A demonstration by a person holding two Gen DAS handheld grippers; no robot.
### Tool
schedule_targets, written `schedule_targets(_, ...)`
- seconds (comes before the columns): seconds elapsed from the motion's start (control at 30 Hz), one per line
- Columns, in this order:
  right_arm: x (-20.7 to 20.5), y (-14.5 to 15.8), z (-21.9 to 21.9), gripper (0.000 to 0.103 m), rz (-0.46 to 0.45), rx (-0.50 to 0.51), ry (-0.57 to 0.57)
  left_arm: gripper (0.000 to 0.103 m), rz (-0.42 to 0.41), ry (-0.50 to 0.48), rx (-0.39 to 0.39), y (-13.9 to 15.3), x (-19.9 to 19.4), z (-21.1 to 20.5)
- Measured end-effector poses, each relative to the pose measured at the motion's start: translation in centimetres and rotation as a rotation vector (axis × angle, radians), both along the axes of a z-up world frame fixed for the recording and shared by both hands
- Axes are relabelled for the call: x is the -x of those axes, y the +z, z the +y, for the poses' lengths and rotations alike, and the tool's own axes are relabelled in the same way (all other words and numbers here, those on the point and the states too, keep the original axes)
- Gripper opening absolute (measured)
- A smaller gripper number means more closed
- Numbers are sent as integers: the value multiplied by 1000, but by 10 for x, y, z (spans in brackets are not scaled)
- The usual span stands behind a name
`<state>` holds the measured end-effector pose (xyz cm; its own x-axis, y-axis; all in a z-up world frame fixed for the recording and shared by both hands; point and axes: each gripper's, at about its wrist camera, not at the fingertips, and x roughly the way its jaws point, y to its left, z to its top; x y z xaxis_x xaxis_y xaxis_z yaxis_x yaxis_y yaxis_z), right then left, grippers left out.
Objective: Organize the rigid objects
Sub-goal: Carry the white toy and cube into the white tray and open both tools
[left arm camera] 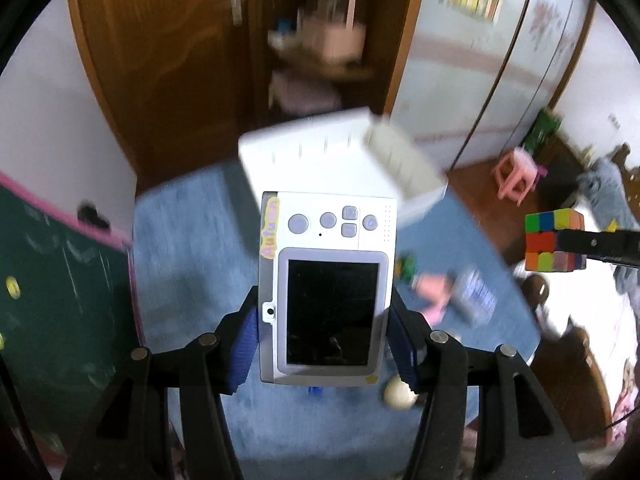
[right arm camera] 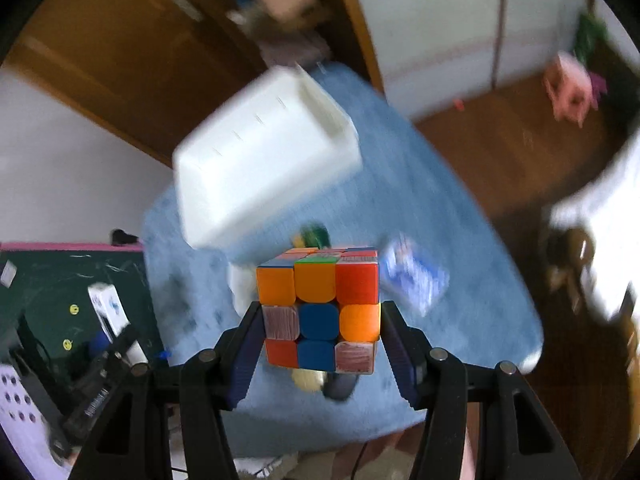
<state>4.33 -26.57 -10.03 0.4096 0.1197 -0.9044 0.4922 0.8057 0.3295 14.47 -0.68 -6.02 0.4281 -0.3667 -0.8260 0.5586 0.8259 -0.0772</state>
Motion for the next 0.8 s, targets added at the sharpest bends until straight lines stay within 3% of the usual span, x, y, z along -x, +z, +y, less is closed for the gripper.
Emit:
schedule_targets(0.13, -23, 77, 7, 58, -142, 183, 63, 61, -67, -3, 79, 48, -24, -11)
schedule_targets(0.27, -58, 133, 4, 58, -255, 308, 102, 61, -126, 8, 150, 84, -50, -26)
schedule_targets(0.4, -99, 148, -3, 58, -305, 369, 137, 61, -162, 59, 183, 85, -84, -52)
schedule_targets(0.57, -169, 102, -20, 58, -254, 324, 212, 61, -99, 140, 159, 44, -134, -95)
schedule_targets(0.8, -233, -47, -31, 58, -39, 222, 351, 61, 149, 242, 105, -85, -213, -155)
